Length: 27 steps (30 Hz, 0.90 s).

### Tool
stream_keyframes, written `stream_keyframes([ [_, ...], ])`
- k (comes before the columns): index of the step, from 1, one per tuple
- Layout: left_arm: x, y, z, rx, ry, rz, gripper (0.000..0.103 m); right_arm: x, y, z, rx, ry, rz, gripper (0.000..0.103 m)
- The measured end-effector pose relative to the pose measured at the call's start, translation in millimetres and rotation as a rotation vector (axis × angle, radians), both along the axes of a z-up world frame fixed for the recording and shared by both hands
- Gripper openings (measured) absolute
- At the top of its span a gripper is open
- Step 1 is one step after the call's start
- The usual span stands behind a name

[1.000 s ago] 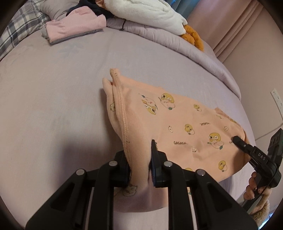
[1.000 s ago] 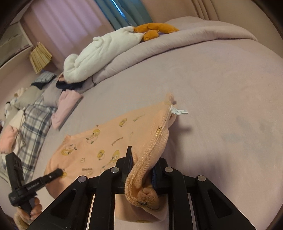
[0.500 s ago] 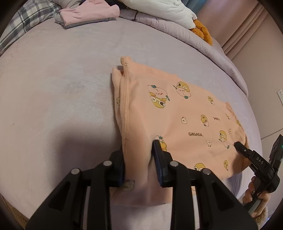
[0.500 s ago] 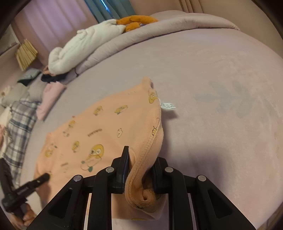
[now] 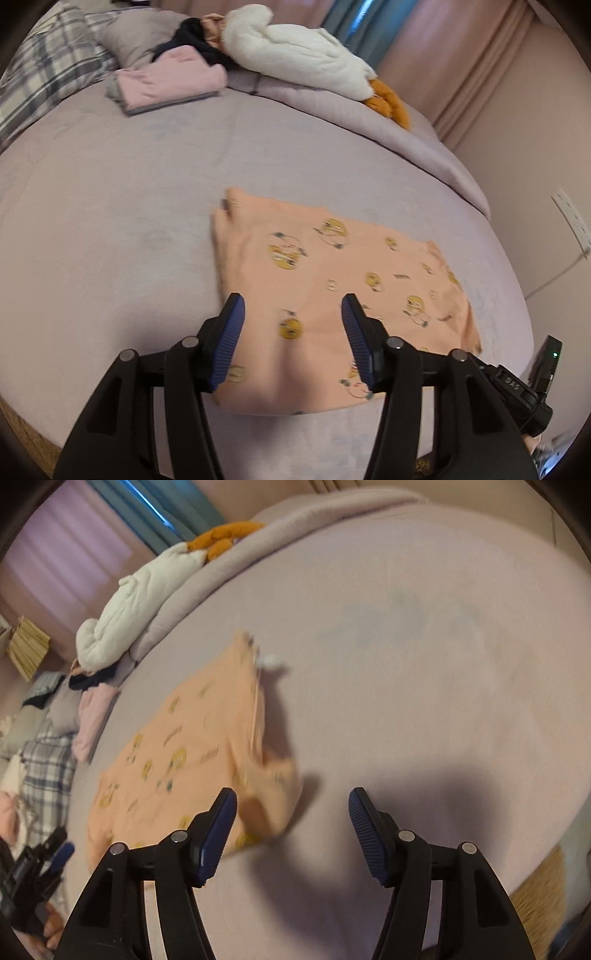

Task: Fold small clothes
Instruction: 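Lift the held side and fold it over the onesie with the right tool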

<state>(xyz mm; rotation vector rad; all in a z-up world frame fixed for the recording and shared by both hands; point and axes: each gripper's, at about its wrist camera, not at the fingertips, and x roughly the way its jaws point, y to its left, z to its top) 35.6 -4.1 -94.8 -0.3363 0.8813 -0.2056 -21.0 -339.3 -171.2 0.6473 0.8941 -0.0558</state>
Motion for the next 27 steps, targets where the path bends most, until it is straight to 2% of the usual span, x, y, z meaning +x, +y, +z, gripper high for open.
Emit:
stream_keyframes([
  [1, 0.6, -5.3, -3.9, 0.002, 0.005, -0.016, 0.052, -0.1, 2.5, 0.6, 0.004, -0.008, 0.002, 0.063],
  [4, 4.1, -19.3, -20.3, -0.002, 0.035, -0.065, 0.04, 7.6, 13.3, 1.2, 0.025, -0.041, 0.025, 0.063],
  [7, 12.0, -27.7, -41.9, 0.018, 0.099, -0.083, 0.038, 24.8, 20.7, -2.1, 0.067, -0.073, 0.039, 0.063],
  [11, 17.7, -31.2, -60.3, 0.038, 0.137, -0.086, 0.036, 43.4, 20.1, -1.6, 0.034, -0.113, -0.003, 0.062],
  [13, 18.9, -32.1, -61.2, 0.047, 0.139, -0.084, 0.036, 48.1, 13.8, -2.1, 0.093, -0.129, -0.021, 0.056],
  [15, 19.7, -34.5, -61.9, 0.059, 0.14, -0.087, 0.036, 55.3, 11.5, -3.1, 0.104, -0.117, -0.048, 0.04],
  [17, 19.5, -36.2, -64.1, 0.065, 0.139, -0.087, 0.036, 59.9, 13.0, -3.1, 0.071, -0.107, -0.059, 0.027],
  [18, 19.3, -35.6, -64.0, 0.067, 0.138, -0.088, 0.036, 60.1, 14.7, -2.4, 0.064, -0.109, -0.059, 0.024],
  [22, 18.5, -32.8, -62.2, 0.047, 0.146, -0.087, 0.037, 58.9, 28.9, 14.2, -0.033, -0.156, -0.04, 0.021],
  [27, 17.6, -25.4, -58.2, 0.006, 0.173, -0.087, 0.037, 62.8, 57.1, 51.5, -0.16, -0.244, 0.023, 0.02],
])
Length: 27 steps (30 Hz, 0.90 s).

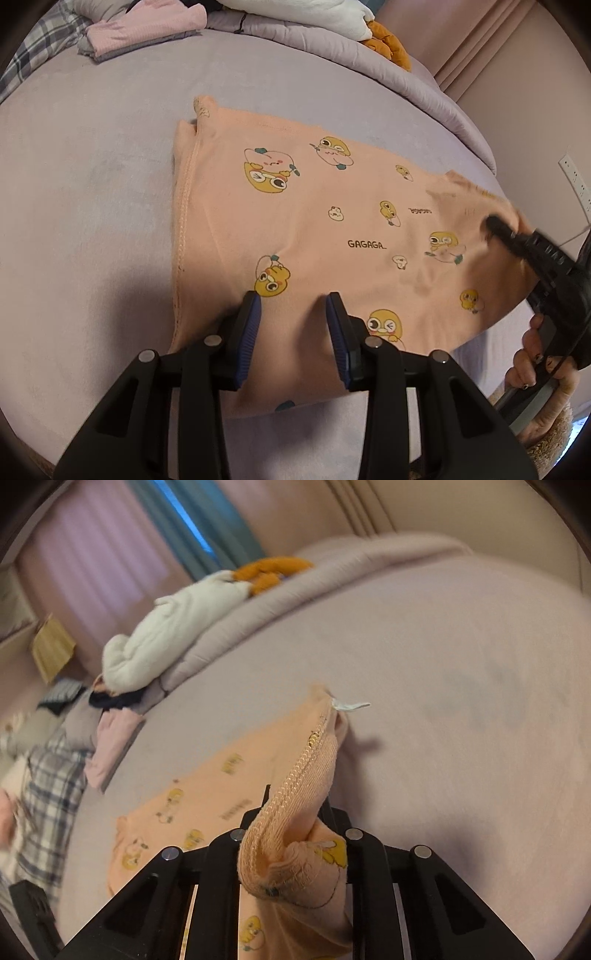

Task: Fold small clothes
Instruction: 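Lift the held side and fold it over the onesie with the right tool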

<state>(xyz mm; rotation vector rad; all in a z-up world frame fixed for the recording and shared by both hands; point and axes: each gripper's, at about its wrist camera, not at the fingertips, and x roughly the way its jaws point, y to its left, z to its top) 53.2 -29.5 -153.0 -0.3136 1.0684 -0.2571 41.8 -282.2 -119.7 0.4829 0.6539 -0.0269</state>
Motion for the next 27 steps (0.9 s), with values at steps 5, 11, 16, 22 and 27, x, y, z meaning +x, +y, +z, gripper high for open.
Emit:
stream_keyframes([
  [5, -5.0, 14.8, 9.7, -0.023, -0.005, 0.01, 0.037, 4.8, 42.3, 30.3, -0.048, -0.075, 0.147, 0.019],
  [11, -10.3, 39.9, 25.6, -0.067, -0.031, 0.052, 0.037, 9.2, 103.9, 26.6, -0.116, -0.072, 0.385, 0.019],
  [16, -18.7, 58.5, 38.9, -0.012, -0.089, 0.11, 0.045, 14.5, 142.4, -9.0, -0.163, 0.05, 0.542, 0.02],
  [22, -18.1, 70.0, 39.4, -0.075, -0.087, 0.127, 0.045, 19.9, 146.6, -35.0, -0.161, 0.143, 0.575, 0.02],
  [27, -16.2, 68.8, 45.4, -0.112, -0.092, 0.09, 0.046, 13.6, 135.5, -26.0, -0.077, 0.151, 0.62, 0.043],
])
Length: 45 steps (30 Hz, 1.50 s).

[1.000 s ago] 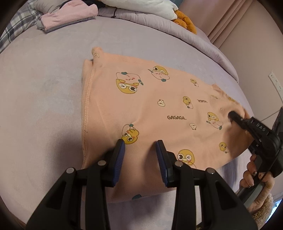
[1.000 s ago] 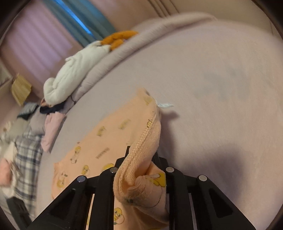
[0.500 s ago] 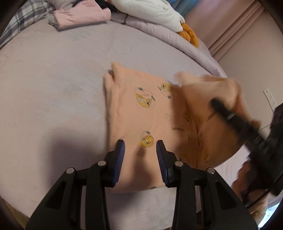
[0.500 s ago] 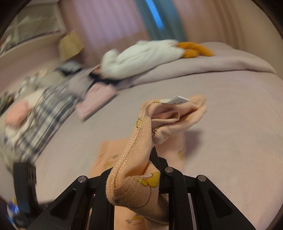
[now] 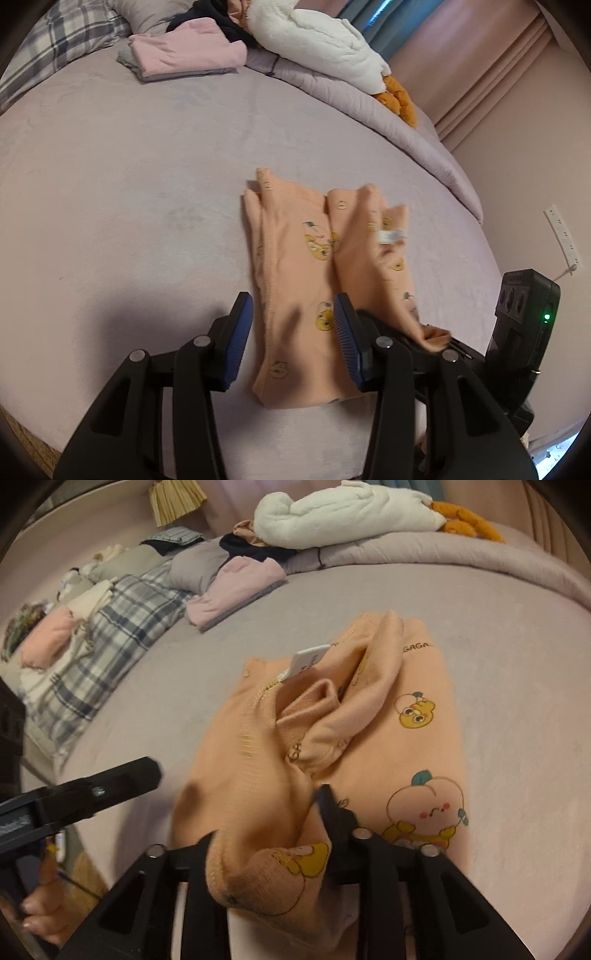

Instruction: Fold small clothes

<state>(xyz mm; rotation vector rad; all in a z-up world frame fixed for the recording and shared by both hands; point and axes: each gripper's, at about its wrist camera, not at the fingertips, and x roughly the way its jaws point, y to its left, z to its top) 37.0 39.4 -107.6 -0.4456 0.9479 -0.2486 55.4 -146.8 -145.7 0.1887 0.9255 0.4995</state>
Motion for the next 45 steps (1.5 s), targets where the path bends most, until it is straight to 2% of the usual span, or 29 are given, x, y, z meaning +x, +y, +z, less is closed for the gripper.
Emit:
stream_keyframes([
  [2, 3.7, -0.9, 3.1, -0.029, -0.004, -0.017, 0.049, -5.8, -4.2, 5.6, 0.025, -0.003, 0.002, 0.05],
  [5, 7.0, -3.0, 6.0, -0.055, -0.007, -0.045, 0.052, -15.7, -12.1, 16.2, -0.001, -0.049, -0.045, 0.056],
  [10, 17.4, -7.9, 5.0, -0.11, 0.016, -0.107, 0.056, -26.0, -39.4, 27.9, 0.067, -0.056, -0.101, 0.059],
  [14, 25.1, -10.7, 5.6, -0.13, 0.03, -0.124, 0.058, -32.5, -53.4, 34.3, 0.074, -0.093, -0.149, 0.062],
  [19, 29.8, -25.3, 11.6, -0.093, 0.01, -0.171, 0.063, -25.0, -62.6, 28.1, 0.044, -0.083, -0.23, 0.062],
  [22, 37.5, -40.6, 3.1, -0.036, 0.033, -0.208, 0.063, -22.1, -61.8, 20.9, 0.035, -0.066, -0.239, 0.062],
  [26, 44.1, -49.1, -15.6, 0.039, 0.077, -0.196, 0.063, -22.9, -62.6, 16.0, 0.03, -0.047, -0.247, 0.062],
  [30, 47.1, -53.1, -21.3, 0.042, 0.075, -0.184, 0.063, -22.6, -62.5, 12.8, 0.011, -0.039, -0.259, 0.062],
  [33, 52.2, -56.6, -22.4, 0.051, 0.064, -0.176, 0.059, -20.9, -60.7, 10.0, 0.001, -0.028, -0.269, 0.062],
  [34, 53.7, -56.5, -23.5, 0.055, 0.058, -0.167, 0.047, -20.0, -59.5, 9.4, -0.005, -0.026, -0.272, 0.062],
  [35, 55.0, -56.6, -25.2, 0.073, 0.052, -0.151, 0.024, -18.9, -58.5, 9.2, -0.009, -0.027, -0.273, 0.062],
  [36, 55.8, -57.2, -27.9, 0.093, 0.051, -0.14, 0.014, -19.6, -59.6, 8.7, -0.011, -0.028, -0.274, 0.062],
  [38, 55.3, -57.8, -30.6, 0.094, 0.046, -0.123, 0.011, -20.0, -60.9, 8.6, -0.009, -0.026, -0.278, 0.062],
  [41, 49.4, -61.2, -17.8, 0.123, 0.006, -0.11, 0.01, -20.2, -62.6, 8.1, -0.012, -0.024, -0.284, 0.062],
  [45, 39.7, -62.0, 21.5, 0.18, -0.105, -0.124, 0.009, -21.8, -64.9, 9.2, -0.008, -0.029, -0.289, 0.062],
])
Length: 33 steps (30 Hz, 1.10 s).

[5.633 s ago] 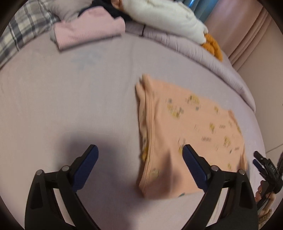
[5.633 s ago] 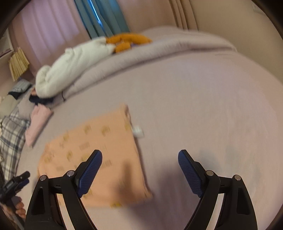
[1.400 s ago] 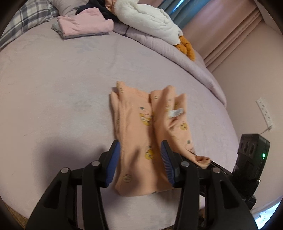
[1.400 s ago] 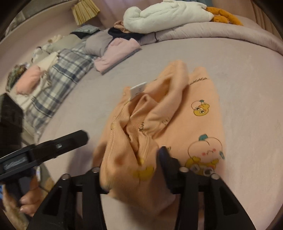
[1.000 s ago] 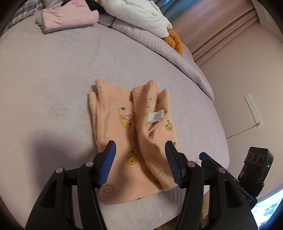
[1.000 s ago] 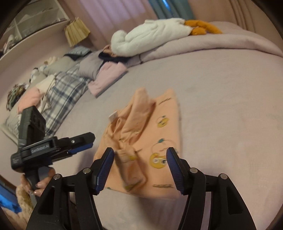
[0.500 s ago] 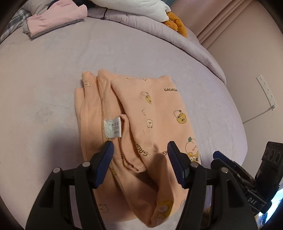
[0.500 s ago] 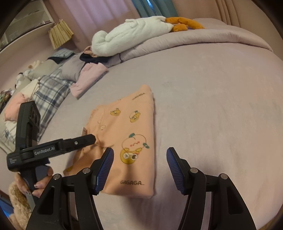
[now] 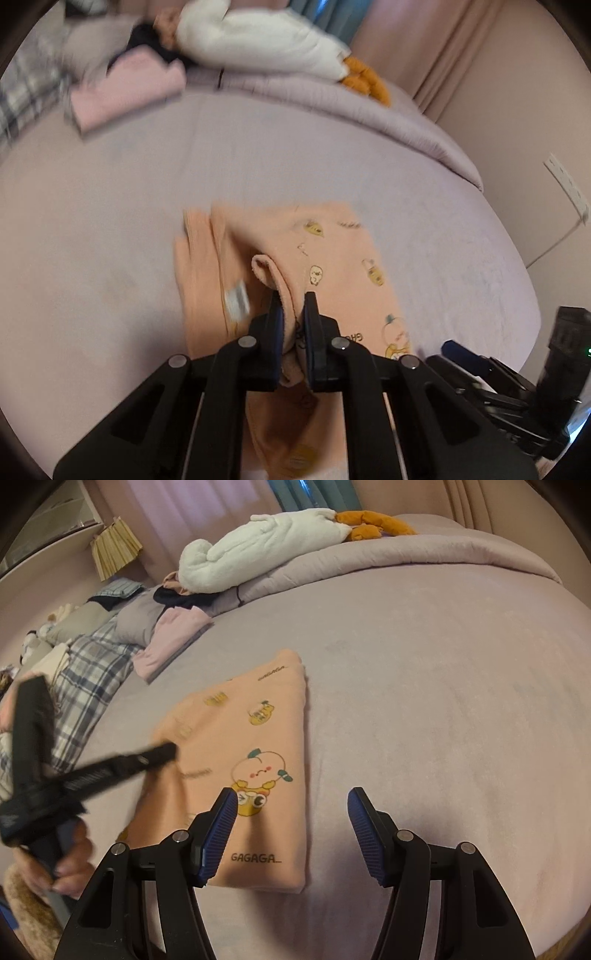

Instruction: Fold small clothes

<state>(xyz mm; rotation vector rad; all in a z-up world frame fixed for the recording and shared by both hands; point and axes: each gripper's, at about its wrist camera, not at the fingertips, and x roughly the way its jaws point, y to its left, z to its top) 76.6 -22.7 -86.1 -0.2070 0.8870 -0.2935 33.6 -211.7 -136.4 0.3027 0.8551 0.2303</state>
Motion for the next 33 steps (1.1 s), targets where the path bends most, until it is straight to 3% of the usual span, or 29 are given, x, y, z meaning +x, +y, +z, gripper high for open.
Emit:
stream_keyframes([
  [3, -2.9, 3.8, 17.9, 0.069, -0.043, -0.004, 0.01, -0.3, 0.3, 0.7, 0.006, -0.006, 0.004, 0.062],
  [6, 1.6, 12.2, 7.6, 0.116, -0.031, -0.003, 0.01, -0.2, 1.8, -0.3, 0.006, -0.006, 0.012, 0.062],
  [12, 13.3, 28.6, -47.3, 0.024, 0.136, -0.005, 0.015, 2.0, 3.4, -3.2, -0.006, 0.006, 0.019, 0.062],
  [15, 12.9, 33.8, -51.8, 0.003, 0.128, 0.01, 0.02, 2.7, 3.2, -3.4, -0.011, 0.01, 0.018, 0.062],
  [19, 13.6, 41.4, -45.1, -0.009, 0.129, 0.018, 0.034, 6.1, 4.9, -6.1, -0.017, 0.024, 0.024, 0.062],
  [21, 11.9, 48.5, -40.4, -0.019, 0.109, 0.035, 0.051, 8.1, 7.2, -7.5, -0.02, 0.028, 0.031, 0.062],
  [22, 11.1, 48.9, -39.1, -0.022, 0.098, 0.043, 0.068, 9.5, 8.4, -7.8, -0.021, 0.031, 0.035, 0.062],
  [23, 10.6, 52.7, -38.2, -0.023, 0.086, 0.052, 0.076, 13.1, 10.6, -8.7, -0.02, 0.034, 0.046, 0.063],
  [26, 9.8, 53.6, -46.5, -0.039, 0.108, 0.039, 0.078, 23.0, 17.1, -11.0, -0.007, 0.042, 0.082, 0.07],
  [30, 14.7, 45.8, -68.1, -0.058, 0.184, 0.024, 0.078, 45.8, 31.2, -19.3, 0.019, 0.073, 0.15, 0.07],
  [33, 20.3, 47.1, -80.3, -0.176, 0.214, 0.018, 0.074, 59.2, 41.4, -27.8, 0.03, 0.099, 0.191, 0.069],
])
